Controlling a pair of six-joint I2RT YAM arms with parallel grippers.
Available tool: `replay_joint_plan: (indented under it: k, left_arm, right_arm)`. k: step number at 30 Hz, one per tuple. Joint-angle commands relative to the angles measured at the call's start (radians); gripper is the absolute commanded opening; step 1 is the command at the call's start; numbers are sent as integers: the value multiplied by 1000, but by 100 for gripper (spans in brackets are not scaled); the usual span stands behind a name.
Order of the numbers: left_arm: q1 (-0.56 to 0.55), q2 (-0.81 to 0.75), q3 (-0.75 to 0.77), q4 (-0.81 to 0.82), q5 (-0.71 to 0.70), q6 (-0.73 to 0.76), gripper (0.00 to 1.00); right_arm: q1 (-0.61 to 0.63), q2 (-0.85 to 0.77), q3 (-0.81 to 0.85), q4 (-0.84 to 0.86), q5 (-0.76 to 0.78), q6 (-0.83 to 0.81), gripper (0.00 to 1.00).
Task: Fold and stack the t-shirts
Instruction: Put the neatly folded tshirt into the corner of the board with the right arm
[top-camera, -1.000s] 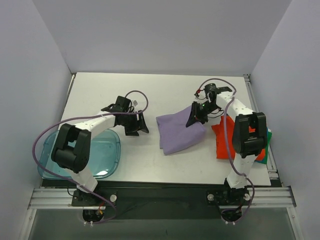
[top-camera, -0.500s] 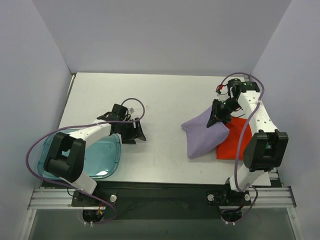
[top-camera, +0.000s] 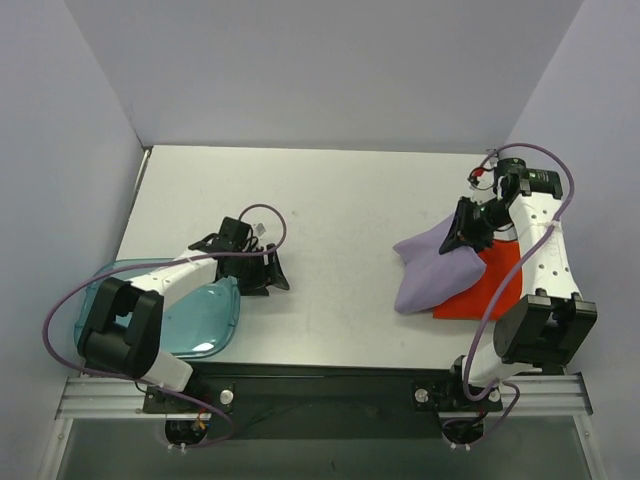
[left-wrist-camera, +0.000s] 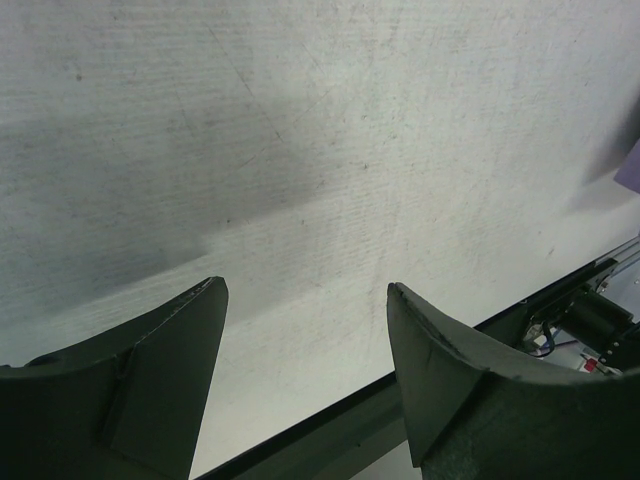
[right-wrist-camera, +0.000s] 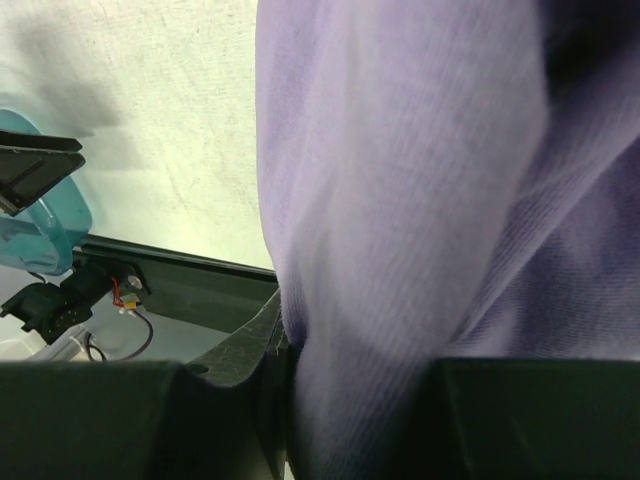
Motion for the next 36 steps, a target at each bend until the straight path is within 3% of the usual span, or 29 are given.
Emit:
replay_joint_plan:
  k: [1, 25, 36]
  left_arm:
    - [-10, -61, -14, 34, 11, -4, 75]
    - [-11, -223, -28, -61, -22, -9, 76]
    - [-10, -270, -20, -115, -26, -4, 77]
  right_arm:
    - [-22, -58, 52, -60, -12, -10, 0]
    - [-144, -83, 104, -60, 89, -3, 0]
    - [-237, -9, 112, -60, 178, 10, 0]
